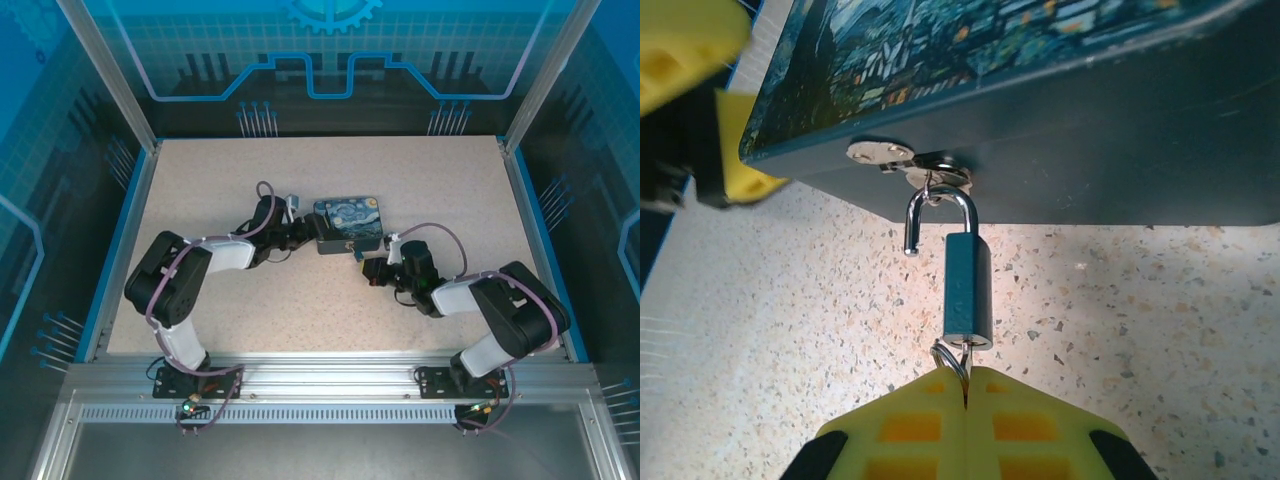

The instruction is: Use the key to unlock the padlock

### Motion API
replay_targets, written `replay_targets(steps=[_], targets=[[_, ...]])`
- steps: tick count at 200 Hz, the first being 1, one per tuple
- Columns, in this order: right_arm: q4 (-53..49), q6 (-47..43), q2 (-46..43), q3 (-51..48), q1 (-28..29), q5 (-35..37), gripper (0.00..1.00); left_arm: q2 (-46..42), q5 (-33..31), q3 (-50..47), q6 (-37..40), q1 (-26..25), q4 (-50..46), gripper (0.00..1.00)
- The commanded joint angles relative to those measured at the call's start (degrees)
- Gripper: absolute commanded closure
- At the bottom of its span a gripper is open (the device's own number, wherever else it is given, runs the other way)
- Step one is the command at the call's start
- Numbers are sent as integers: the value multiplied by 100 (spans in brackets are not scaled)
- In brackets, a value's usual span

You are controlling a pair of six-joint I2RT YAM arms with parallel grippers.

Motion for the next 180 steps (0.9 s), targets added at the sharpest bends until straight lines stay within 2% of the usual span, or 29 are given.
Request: replay_targets(steps=[1,31,40,80,115,150,180], targets=[[-4,455,155,-6,-187,-298,100,61,-18,144,397,46,-398,31],[-249,579,252,1,-312,-388,100,170,-145,60,523,54,-479,31],[-381,661,248,5,-358,-415,94,226,-140,44,524,58,-469,31],[-855,458,-65,-79,-532,-438,81,230,-189,-225,461,87,-311,32],[-1463,-274,-898,-93,-690,-683,58,63,-148,-490,415,81,-224,32],[-1214,-588,-1468,-56,-692,-1055,29,-212,-145,-818,320,81,-65,34],[-1333,-707,-1152,373,-718,-1354,19,-374,-154,-989,322,73,-63,34]])
